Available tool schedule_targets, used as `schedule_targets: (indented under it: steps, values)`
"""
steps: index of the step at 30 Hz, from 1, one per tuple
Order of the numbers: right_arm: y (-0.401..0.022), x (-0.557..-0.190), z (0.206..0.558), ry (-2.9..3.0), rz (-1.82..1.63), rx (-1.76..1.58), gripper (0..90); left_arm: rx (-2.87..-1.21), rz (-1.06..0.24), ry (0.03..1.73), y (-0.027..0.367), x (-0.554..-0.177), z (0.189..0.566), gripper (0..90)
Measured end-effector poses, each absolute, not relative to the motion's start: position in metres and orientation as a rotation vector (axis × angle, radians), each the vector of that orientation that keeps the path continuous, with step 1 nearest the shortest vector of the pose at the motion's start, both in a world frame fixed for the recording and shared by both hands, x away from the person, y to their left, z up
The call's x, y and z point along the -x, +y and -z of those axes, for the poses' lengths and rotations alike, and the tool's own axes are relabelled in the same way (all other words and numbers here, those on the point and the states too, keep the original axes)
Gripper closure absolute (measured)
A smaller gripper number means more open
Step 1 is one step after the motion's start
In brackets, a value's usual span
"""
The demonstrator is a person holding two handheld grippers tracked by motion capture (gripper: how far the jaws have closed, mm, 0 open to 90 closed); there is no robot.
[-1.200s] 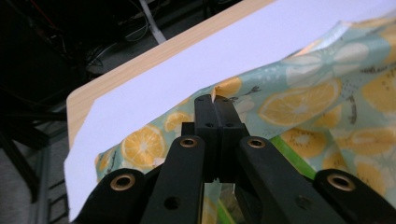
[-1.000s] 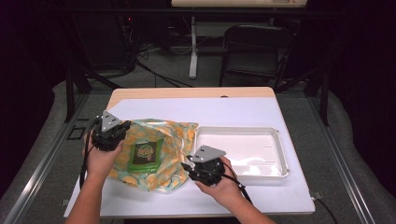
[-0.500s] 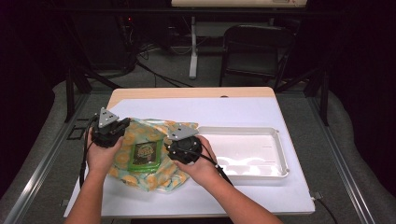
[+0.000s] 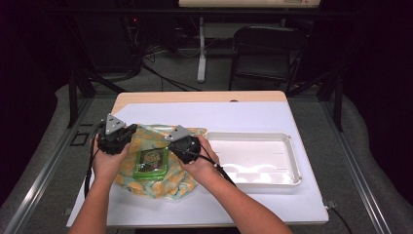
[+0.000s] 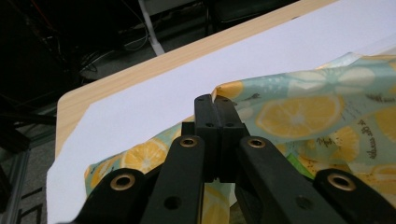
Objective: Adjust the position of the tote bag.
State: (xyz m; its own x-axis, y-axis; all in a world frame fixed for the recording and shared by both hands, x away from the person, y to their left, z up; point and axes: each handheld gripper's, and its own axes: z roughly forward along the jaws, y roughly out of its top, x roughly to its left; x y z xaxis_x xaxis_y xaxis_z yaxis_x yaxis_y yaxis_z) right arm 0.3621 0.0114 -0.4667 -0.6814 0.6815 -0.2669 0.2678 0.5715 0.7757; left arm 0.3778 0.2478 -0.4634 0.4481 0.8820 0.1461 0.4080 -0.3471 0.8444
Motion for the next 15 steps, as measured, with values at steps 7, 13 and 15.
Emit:
schedule_targets:
  steps: [7,13,15]
  values:
    - [0.014,-0.372,0.478,2.272,-0.927,-0.786,86.0,-2.034,-0.784,1.092,0.243,-0.384,0.476,90.0]
    - [0.017,-0.380,0.487,2.292,-0.893,-0.803,86.5,-2.053,-0.764,1.120,0.244,-0.388,0.487,90.0]
    - [0.016,-0.383,0.489,2.306,-0.877,-0.823,86.6,-2.063,-0.751,1.131,0.245,-0.389,0.491,90.0]
